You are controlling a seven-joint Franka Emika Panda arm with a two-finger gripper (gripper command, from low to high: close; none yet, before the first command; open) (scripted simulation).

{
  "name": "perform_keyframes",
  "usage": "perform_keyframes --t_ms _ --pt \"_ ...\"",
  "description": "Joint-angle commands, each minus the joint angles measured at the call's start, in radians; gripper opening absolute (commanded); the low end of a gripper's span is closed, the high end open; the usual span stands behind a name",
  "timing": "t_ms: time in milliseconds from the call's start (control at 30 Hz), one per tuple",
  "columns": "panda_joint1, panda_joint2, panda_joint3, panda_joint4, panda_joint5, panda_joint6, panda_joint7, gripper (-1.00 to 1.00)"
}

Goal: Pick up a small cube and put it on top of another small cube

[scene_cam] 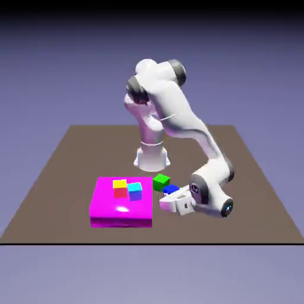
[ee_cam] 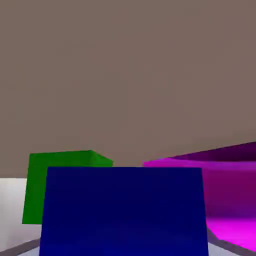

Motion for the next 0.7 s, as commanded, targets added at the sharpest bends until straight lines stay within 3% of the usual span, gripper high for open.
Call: perform_keyframes --t_ms 0,133,367,500,600,633,667 --pt "0.025 -0.034 -0.029 -0.026 -0.002 -0.005 -0.044 -1.00" --pt "0.114 -0.170 -0.140 -0.127 -0.018 -0.019 -0.216 -1.00" --pt "0.080 -0.418 -0.253 -0.219 -0.303 0.067 -0.480 -1.00" --pt "0.001 -0.415 -0.216 -0.181 -0.402 0.111 -0.456 -1.00" --pt "-0.052 -0.397 -0.260 -0.270 -0.475 0.221 -0.411 -1.00" --pt "-0.052 -0.397 -0.260 -0.270 -0.475 0.221 -0.411 1.00" --pt "-0.052 -0.397 -0.260 -0.270 -0.475 0.221 -0.411 1.00"
